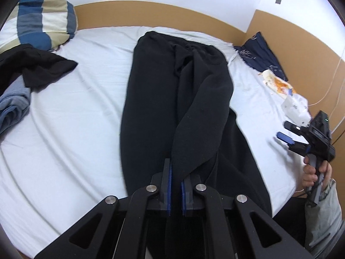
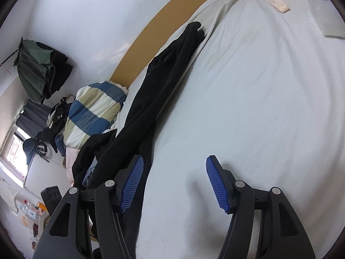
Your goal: Fold clothes
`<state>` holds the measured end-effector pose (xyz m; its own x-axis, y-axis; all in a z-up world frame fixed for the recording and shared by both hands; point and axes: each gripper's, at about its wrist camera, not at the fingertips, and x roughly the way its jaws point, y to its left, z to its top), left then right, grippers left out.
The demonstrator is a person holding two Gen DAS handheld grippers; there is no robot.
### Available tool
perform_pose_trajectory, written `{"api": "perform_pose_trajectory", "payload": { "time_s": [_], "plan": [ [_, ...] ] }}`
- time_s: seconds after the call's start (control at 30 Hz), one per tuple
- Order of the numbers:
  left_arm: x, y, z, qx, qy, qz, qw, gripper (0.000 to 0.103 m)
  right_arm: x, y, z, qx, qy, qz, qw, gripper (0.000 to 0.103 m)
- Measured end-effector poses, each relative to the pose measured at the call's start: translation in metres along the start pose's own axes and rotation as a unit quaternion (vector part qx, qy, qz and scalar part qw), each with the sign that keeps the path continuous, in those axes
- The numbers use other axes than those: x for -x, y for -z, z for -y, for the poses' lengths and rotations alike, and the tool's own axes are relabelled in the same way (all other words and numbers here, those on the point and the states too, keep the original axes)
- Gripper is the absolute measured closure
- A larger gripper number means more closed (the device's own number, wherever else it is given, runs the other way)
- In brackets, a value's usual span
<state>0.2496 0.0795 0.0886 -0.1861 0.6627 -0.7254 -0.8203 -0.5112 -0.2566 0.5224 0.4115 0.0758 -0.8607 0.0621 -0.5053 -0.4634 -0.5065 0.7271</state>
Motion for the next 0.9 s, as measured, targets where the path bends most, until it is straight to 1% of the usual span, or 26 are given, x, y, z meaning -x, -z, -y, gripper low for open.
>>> {"api": "perform_pose_trajectory", "payload": {
  "time_s": [0.1,0.2,0.27,0.33,0.43,0.5,0.53,0.57,0.63,0.73,0.8,0.83,0.87,0.9],
  "plan": [
    [-0.006,-0.006,-0.002,-0.004,0.026,0.008,0.9996,0.096,-0.019,-0.042,-0.012,-0.010,0.019,0.004,1.000,0.039],
    [-0.013,-0.005,-0.014,-0.004,0.050,0.017,0.9986,0.096,-0.050,-0.086,-0.019,-0.034,0.037,0.004,0.999,0.039],
    [-0.017,0.000,-0.025,-0.003,0.067,0.023,0.9975,0.096,-0.073,-0.109,-0.017,-0.072,0.041,0.016,0.996,0.039],
    [-0.021,0.009,-0.038,-0.002,0.073,0.027,0.9969,0.095,-0.094,-0.126,-0.014,-0.106,0.043,0.031,0.993,0.039],
    [-0.023,0.026,-0.058,0.012,0.078,0.018,0.9967,0.094,-0.133,-0.147,-0.012,-0.122,0.058,0.036,0.990,0.039],
    [-0.019,0.030,-0.059,0.007,0.077,0.022,0.9968,0.093,-0.156,-0.159,-0.015,-0.107,0.096,0.041,0.989,0.039],
    [-0.017,0.031,-0.060,0.005,0.077,0.024,0.9967,0.092,-0.166,-0.165,-0.015,-0.104,0.110,0.046,0.987,0.039],
    [-0.018,0.030,-0.060,0.006,0.082,0.024,0.9964,0.091,-0.174,-0.171,-0.015,-0.104,0.113,0.047,0.987,0.039],
    [-0.021,0.025,-0.065,0.022,0.103,0.019,0.9943,0.090,-0.185,-0.185,-0.018,-0.104,0.112,0.053,0.987,0.040],
    [-0.021,0.018,-0.073,0.039,0.123,0.021,0.9914,0.087,-0.193,-0.201,-0.021,-0.100,0.117,0.060,0.986,0.040],
    [-0.014,0.013,-0.074,0.038,0.132,0.036,0.9898,0.082,-0.196,-0.206,-0.022,-0.099,0.112,0.059,0.987,0.040],
    [-0.009,0.011,-0.074,0.036,0.131,0.047,0.9896,0.073,-0.196,-0.207,-0.022,-0.099,0.109,0.057,0.987,0.040],
    [-0.005,0.009,-0.074,0.034,0.130,0.056,0.9893,0.068,-0.194,-0.208,-0.021,-0.098,0.108,0.056,0.988,0.040],
    [-0.003,0.006,-0.072,0.032,0.130,0.064,0.9888,0.066,-0.192,-0.207,-0.021,-0.099,0.108,0.054,0.988,0.040]
  ]
}}
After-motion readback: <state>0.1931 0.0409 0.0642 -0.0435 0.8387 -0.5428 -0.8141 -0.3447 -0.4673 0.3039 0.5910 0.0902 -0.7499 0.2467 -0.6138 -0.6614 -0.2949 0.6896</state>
